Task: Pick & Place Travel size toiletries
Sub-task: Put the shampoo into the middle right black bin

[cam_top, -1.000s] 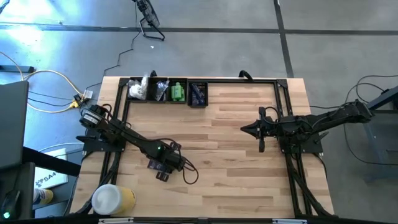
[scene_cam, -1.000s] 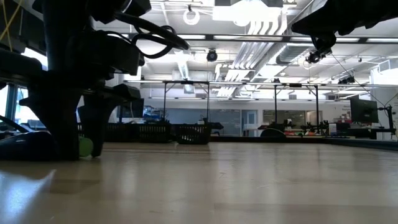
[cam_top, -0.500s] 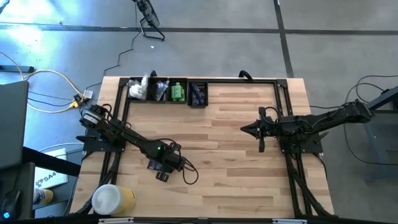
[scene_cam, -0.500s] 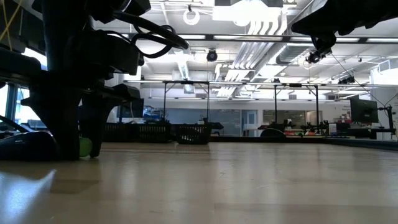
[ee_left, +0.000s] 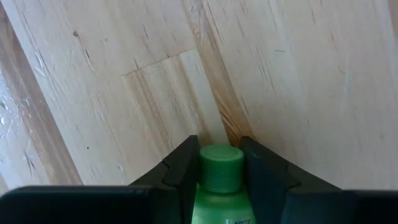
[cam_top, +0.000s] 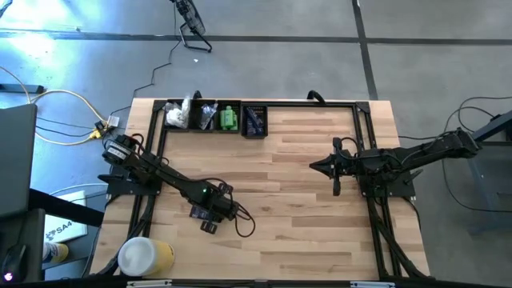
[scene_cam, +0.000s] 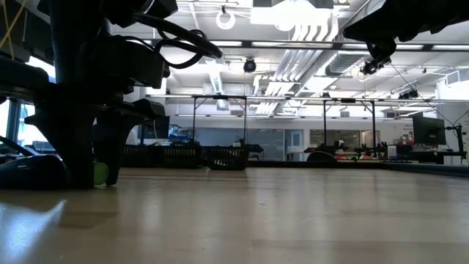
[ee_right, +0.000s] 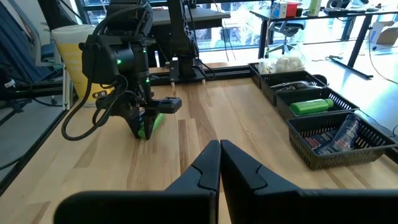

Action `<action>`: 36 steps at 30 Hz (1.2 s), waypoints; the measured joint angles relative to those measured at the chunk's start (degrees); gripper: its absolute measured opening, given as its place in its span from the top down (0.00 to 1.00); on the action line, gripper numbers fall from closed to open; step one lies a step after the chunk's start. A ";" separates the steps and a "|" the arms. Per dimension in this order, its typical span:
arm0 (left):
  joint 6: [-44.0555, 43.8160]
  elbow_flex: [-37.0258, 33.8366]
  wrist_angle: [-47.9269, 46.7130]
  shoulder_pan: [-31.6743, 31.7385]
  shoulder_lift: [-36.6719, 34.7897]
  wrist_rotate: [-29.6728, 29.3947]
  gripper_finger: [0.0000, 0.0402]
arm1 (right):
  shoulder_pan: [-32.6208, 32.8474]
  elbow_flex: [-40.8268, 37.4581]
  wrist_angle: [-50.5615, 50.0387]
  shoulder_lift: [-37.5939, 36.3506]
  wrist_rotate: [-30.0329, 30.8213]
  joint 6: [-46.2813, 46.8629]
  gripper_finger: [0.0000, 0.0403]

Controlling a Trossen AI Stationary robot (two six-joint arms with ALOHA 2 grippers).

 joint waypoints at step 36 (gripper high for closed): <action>0.87 -0.07 16.32 22.16 -17.00 -19.45 0.74 | 0.01 0.00 -0.68 -0.02 -1.51 -1.63 0.99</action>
